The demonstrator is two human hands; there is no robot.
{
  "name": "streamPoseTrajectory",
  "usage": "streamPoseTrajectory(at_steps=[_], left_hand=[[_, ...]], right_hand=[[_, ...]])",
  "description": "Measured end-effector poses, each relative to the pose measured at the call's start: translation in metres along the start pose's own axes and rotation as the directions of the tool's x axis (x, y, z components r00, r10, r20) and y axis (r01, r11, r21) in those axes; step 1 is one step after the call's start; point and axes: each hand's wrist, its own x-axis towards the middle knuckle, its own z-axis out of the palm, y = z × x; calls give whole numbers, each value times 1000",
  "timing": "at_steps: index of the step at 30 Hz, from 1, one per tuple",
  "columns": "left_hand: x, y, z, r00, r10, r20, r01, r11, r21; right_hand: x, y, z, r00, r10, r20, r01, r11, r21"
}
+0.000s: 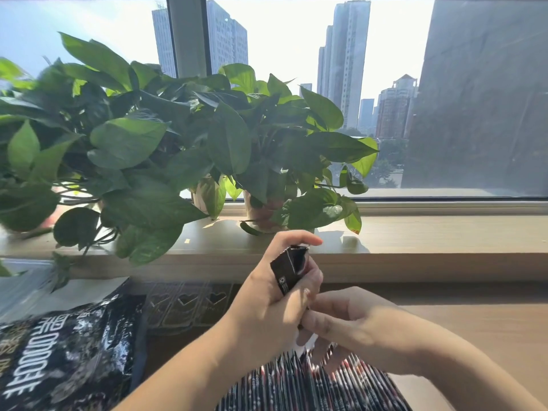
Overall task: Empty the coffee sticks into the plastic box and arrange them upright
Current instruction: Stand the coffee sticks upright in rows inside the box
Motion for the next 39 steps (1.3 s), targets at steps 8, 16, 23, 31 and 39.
streamPoseTrajectory(at_steps=[8,16,23,31,39], left_hand=[[1,12,3,991,-15,-130,1,994,-108],[1,12,4,989,73,-131,-78,996,-31],[-2,14,5,981,83,-174,-76,996,45],[1,9,5,965,104,-240,-74,989,130],[3,6,9,963,149,-226,-145,989,33]], right_hand=[[-6,-6,-6,957,-14,290,-61,967,248],[-5,-5,-7,904,-107,414,-106,882,460],[-3,-4,-4,926,-73,370,-101,896,431],[-3,-6,-6,920,-73,386,-112,893,436],[-1,-7,-5,955,-76,287,-47,916,399]])
